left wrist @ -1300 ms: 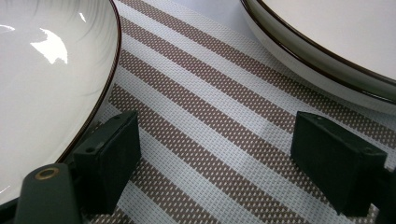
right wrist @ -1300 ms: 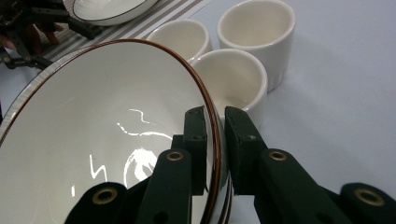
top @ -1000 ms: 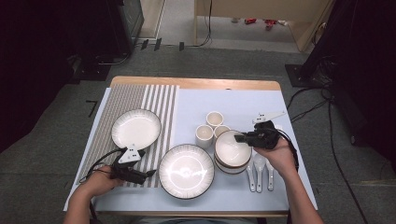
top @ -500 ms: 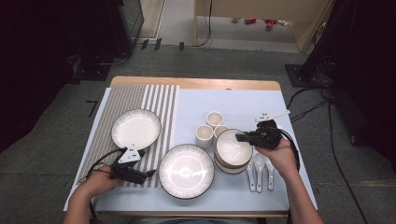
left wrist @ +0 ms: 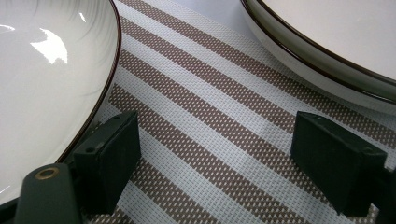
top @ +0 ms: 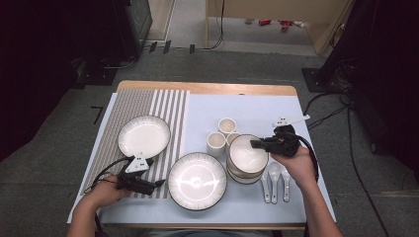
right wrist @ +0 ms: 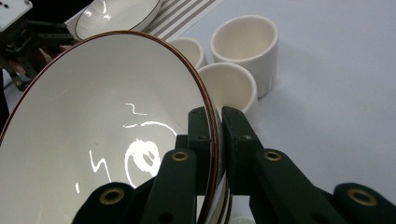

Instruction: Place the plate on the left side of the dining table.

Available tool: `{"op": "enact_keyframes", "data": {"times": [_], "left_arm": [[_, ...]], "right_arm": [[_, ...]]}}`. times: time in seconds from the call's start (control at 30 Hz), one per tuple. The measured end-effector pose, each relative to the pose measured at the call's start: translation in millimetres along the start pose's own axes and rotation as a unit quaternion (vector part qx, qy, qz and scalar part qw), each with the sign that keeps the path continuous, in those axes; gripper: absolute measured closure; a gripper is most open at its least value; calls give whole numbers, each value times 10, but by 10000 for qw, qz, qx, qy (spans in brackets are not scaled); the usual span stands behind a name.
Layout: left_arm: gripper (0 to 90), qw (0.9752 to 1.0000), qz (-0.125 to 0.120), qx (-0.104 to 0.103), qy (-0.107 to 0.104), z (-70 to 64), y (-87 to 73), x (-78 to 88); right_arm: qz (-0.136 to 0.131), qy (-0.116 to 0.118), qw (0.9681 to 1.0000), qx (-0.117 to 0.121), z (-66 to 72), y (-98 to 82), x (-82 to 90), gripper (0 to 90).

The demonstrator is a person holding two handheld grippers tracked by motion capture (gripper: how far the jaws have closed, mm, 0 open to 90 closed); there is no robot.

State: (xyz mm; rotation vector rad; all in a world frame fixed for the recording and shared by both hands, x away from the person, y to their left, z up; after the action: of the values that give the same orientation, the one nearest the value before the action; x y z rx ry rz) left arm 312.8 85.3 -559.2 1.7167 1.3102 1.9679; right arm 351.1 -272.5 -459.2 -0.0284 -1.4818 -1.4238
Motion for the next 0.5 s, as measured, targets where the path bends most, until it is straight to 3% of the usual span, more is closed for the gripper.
{"op": "enact_keyframes", "data": {"times": [0.43, 0.5], "left_arm": [[162, 10000, -3, 2, -4, 0, 0, 0], [162, 10000, -3, 1, -4, 0, 0, -1]], "right_arm": [[-89, -143, 9998, -73, 32, 42, 34, 831], [-126, -130, 9997, -174, 48, 63, 31, 831]]}}
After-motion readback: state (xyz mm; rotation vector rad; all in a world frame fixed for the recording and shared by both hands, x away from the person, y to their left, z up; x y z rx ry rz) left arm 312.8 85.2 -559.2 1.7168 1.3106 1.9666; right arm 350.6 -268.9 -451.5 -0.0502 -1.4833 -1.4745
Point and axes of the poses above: each handheld gripper's, and its own axes: x roughly backward along the jaws, y roughly out of its top, z roughly to its left, the point moved 9 cm from there along -x, roughly forward along the jaws, and after that the axes turned 6 degrees about -y, right-handed, at the moved point
